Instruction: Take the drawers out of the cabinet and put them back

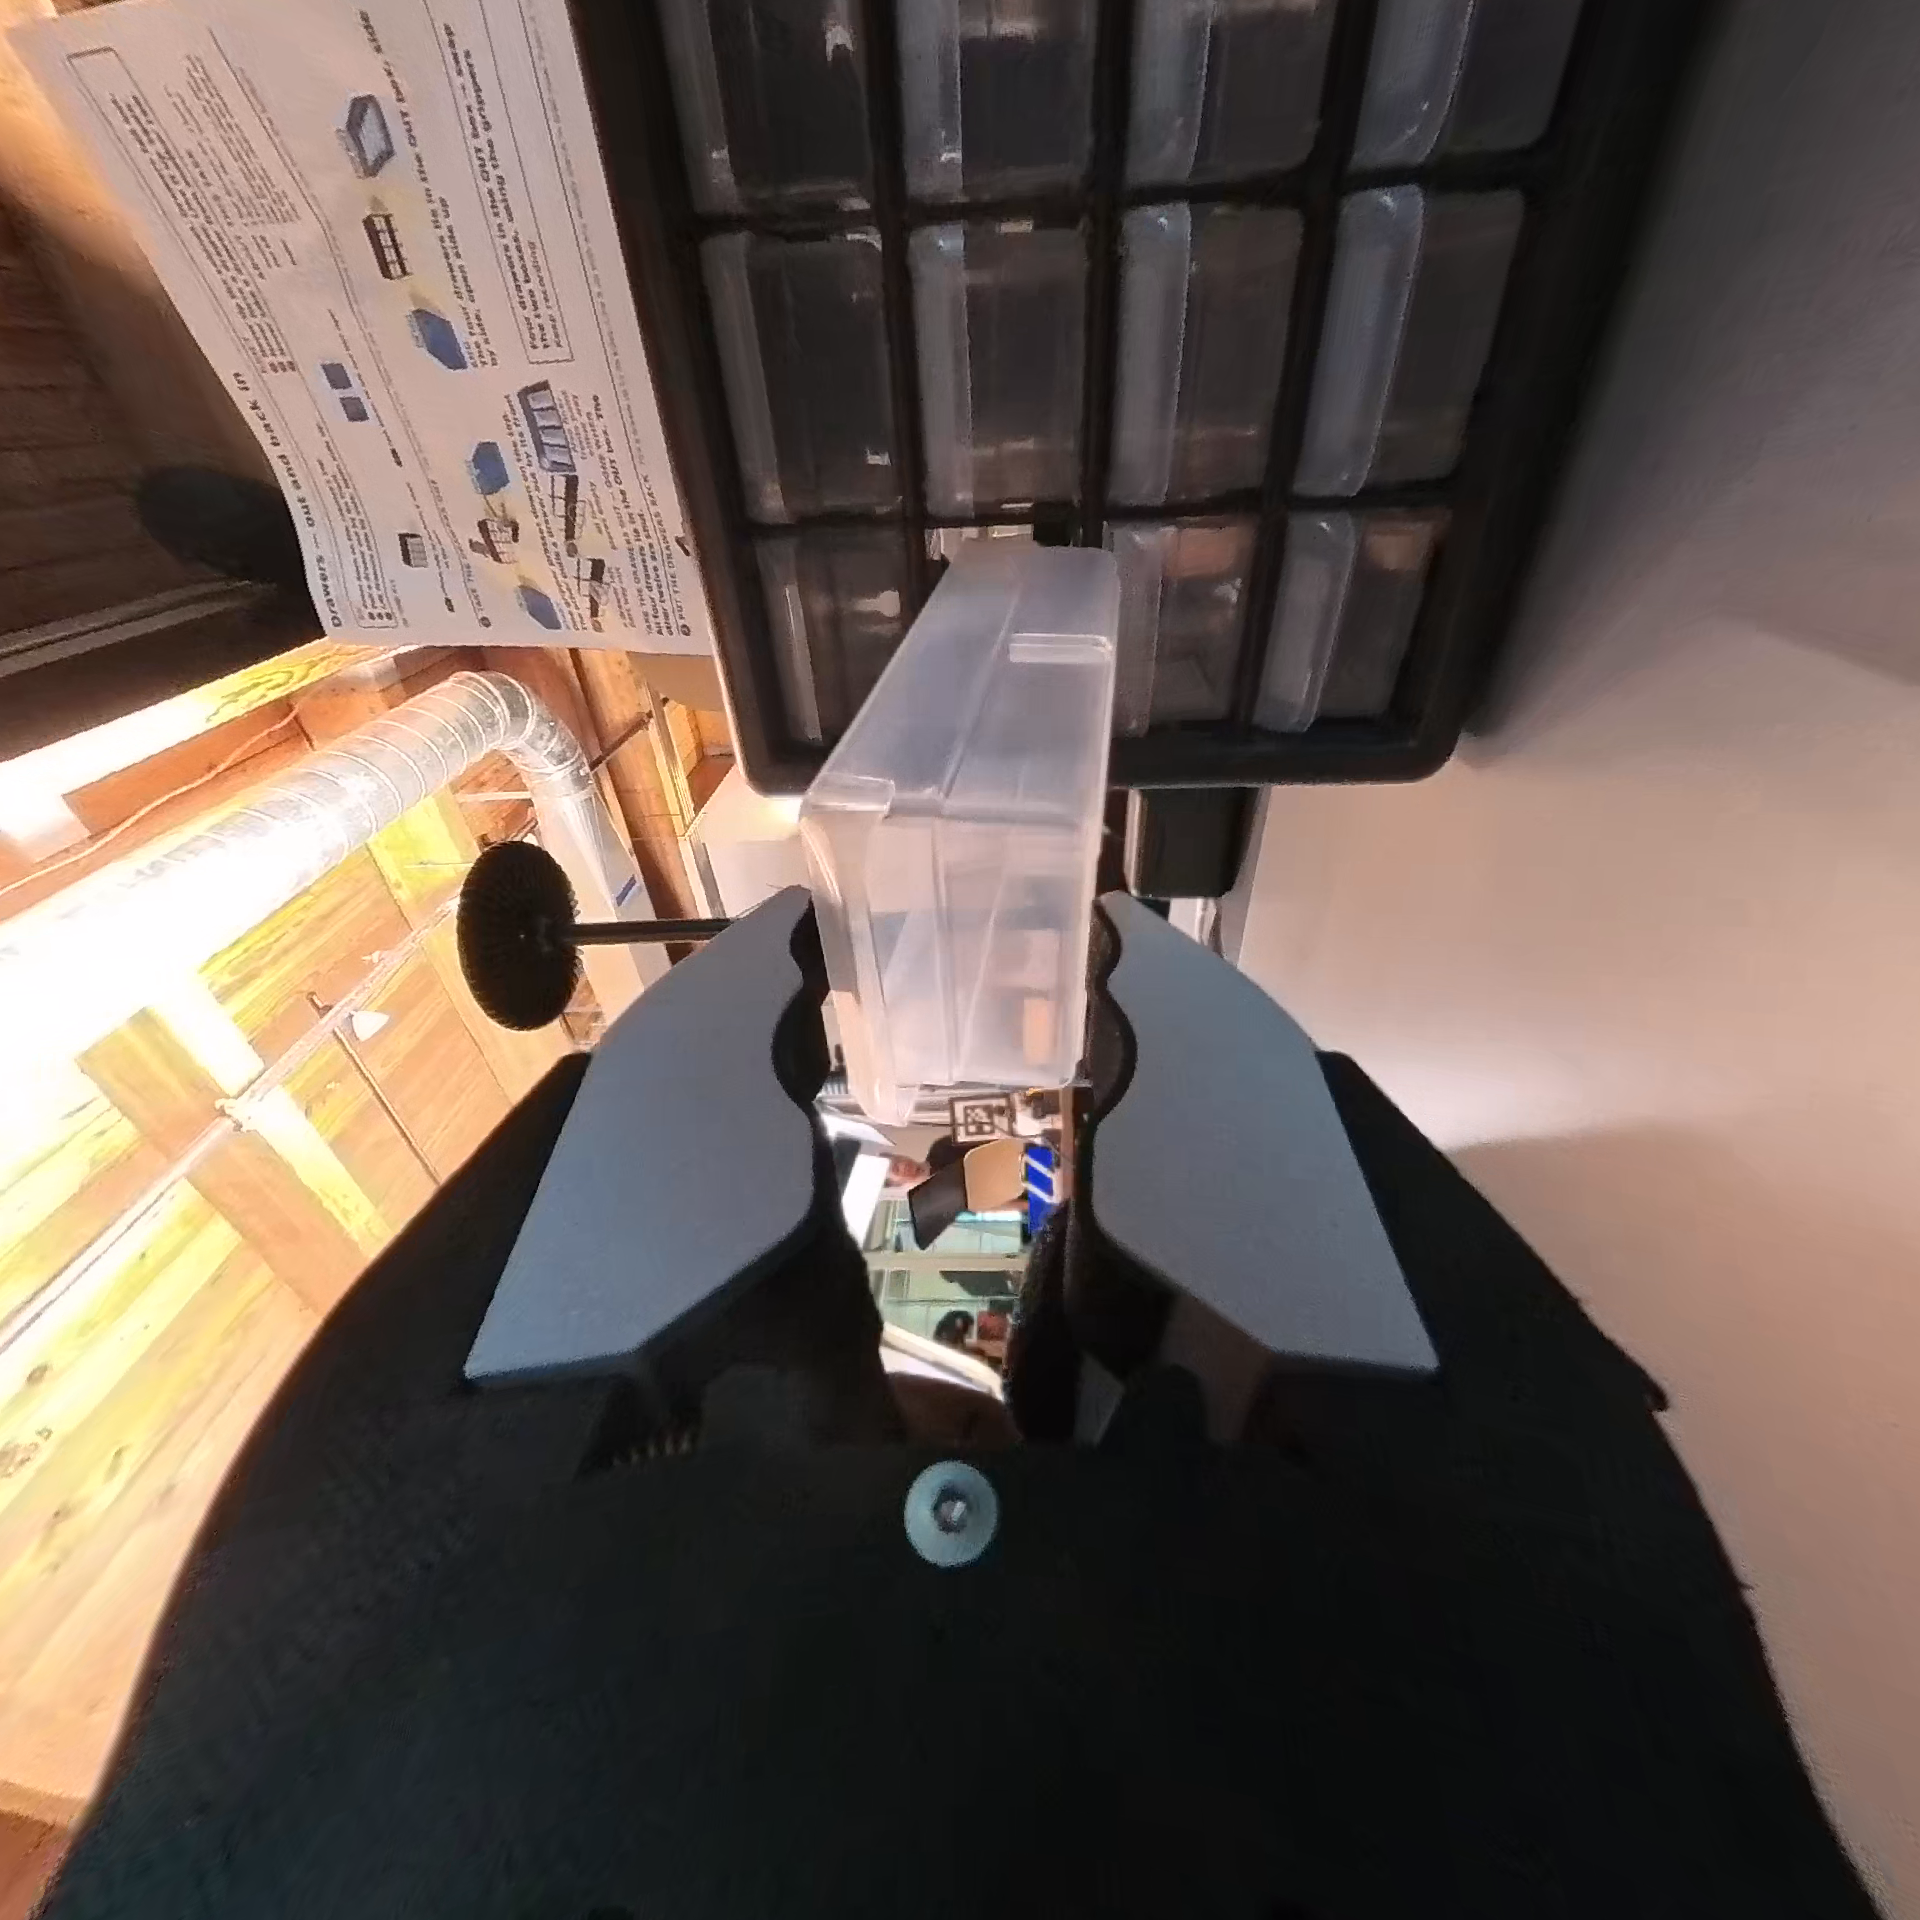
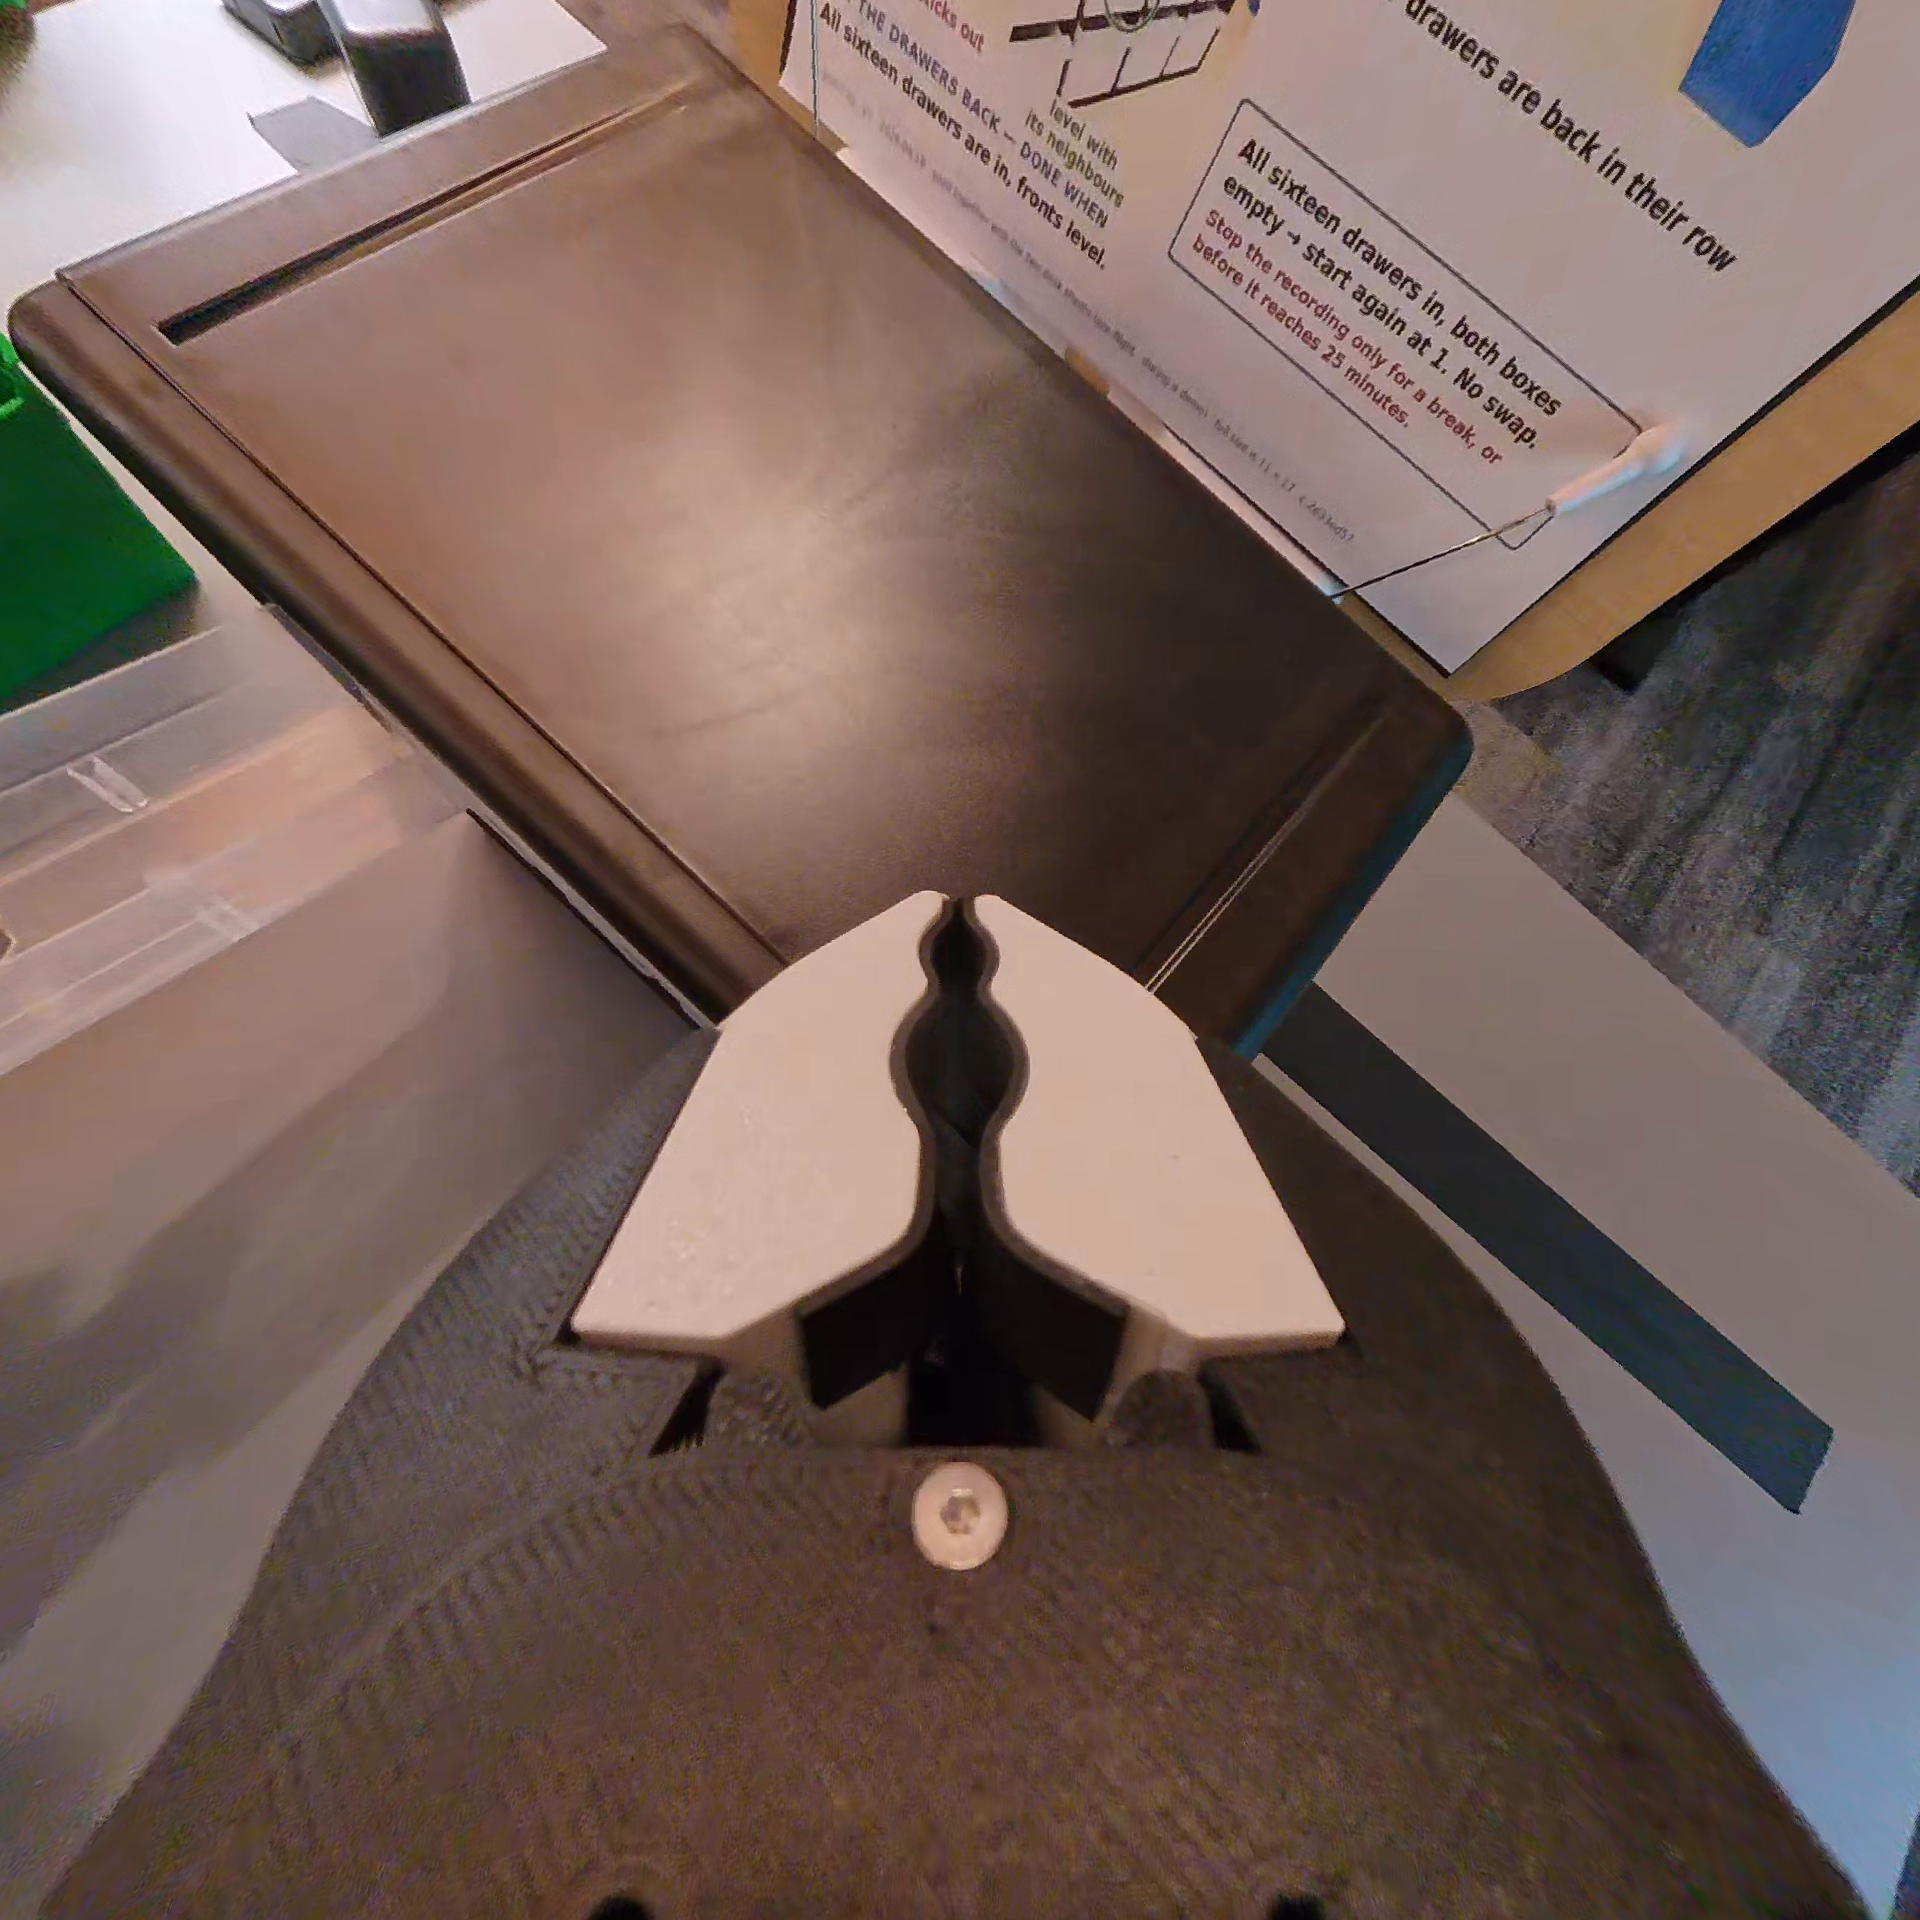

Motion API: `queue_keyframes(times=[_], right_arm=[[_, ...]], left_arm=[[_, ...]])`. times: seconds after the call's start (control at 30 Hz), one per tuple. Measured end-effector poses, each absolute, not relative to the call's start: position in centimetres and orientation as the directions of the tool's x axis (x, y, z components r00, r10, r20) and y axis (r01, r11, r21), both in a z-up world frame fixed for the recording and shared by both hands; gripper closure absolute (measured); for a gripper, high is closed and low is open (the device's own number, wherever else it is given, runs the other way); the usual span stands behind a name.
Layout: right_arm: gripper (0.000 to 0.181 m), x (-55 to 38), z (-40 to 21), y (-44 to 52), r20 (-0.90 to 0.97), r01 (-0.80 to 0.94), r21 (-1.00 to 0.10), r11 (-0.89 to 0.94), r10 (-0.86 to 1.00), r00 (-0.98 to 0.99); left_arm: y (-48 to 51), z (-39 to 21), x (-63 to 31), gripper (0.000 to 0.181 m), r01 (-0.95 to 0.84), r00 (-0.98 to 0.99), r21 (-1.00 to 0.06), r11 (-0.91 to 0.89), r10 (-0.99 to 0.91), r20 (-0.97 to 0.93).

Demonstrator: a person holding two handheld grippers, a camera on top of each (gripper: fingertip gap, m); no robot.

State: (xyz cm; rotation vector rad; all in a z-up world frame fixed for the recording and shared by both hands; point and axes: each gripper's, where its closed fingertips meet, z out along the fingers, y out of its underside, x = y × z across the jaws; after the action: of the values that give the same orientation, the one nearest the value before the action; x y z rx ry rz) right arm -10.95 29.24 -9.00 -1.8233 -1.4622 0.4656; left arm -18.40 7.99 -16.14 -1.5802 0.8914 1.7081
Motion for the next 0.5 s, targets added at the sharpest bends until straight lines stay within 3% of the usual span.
queue_keyframes(times=[0.03,0.5], right_arm=[[0.180,-10.9,-9.0,29.2,0.155,0.671,-0.737,-0.080,0.946,0.284],[0.181,-10.9,-9.0,29.2,0.168,0.672,-0.736,-0.077,0.942,0.292]], left_arm=[[8.1,-16.2,-18.5,0.134,-0.820,-0.071,0.058,-0.569,0.000,-0.997],[10.5,-15.2,-18.8,0.134,-0.778,-0.063,0.072,-0.625,-0.036,-0.997]])
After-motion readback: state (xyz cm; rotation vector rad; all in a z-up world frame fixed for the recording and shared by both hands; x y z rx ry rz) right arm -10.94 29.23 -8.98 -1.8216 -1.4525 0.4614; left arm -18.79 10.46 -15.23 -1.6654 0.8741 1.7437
